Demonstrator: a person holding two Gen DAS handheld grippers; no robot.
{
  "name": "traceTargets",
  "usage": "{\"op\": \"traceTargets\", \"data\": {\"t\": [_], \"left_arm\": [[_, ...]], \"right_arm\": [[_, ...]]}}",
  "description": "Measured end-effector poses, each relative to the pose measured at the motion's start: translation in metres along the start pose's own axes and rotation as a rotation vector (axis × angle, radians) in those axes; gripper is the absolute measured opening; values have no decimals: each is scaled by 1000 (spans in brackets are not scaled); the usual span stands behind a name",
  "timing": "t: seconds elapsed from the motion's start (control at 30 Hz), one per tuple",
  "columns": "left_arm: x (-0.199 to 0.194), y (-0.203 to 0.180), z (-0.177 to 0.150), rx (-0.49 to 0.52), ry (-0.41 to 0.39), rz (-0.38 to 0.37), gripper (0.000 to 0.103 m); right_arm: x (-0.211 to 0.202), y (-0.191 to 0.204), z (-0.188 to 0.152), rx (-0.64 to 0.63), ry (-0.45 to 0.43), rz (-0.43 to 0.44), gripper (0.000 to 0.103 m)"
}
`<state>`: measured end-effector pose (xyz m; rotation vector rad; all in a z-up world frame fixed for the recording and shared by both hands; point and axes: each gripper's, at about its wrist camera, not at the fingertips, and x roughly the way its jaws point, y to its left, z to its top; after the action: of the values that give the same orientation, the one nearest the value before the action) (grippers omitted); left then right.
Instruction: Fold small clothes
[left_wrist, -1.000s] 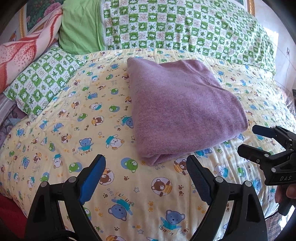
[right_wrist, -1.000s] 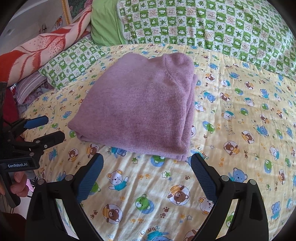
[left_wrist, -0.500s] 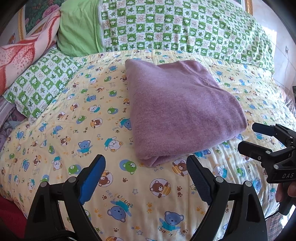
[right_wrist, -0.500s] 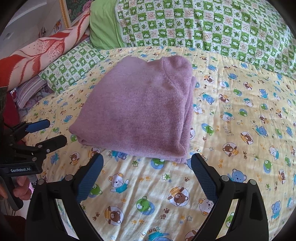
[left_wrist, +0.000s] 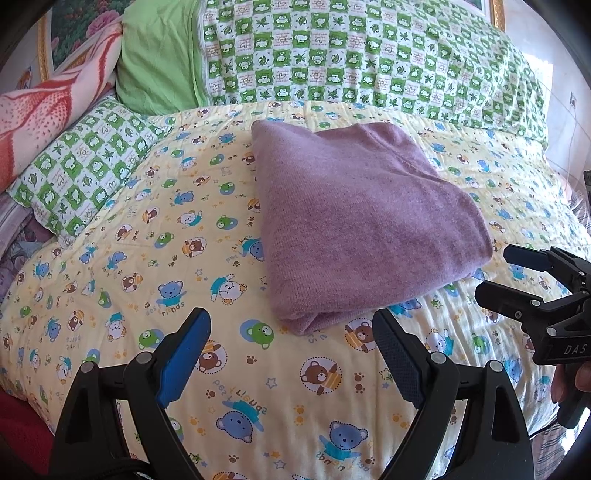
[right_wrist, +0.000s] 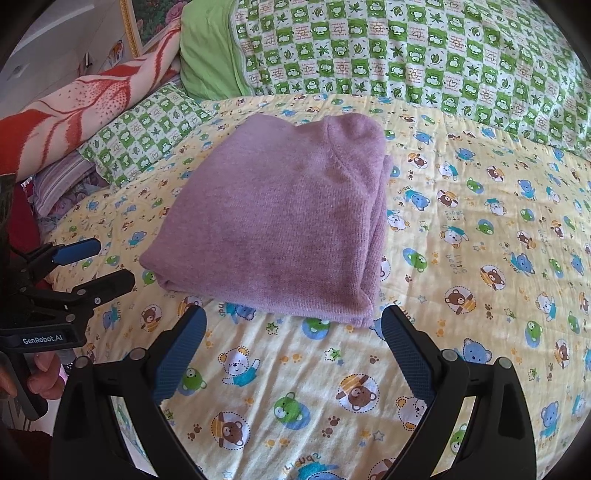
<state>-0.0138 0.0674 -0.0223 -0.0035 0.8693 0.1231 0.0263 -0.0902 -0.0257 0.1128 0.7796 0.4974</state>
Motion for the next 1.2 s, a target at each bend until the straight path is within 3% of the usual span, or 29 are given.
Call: {"op": "traceTargets", "data": {"t": [1.2], "left_arm": [[-3,-4,1,4,-2,1,90]], "right_arm": [[-5,-3,2,6,-8,3,96]]}}
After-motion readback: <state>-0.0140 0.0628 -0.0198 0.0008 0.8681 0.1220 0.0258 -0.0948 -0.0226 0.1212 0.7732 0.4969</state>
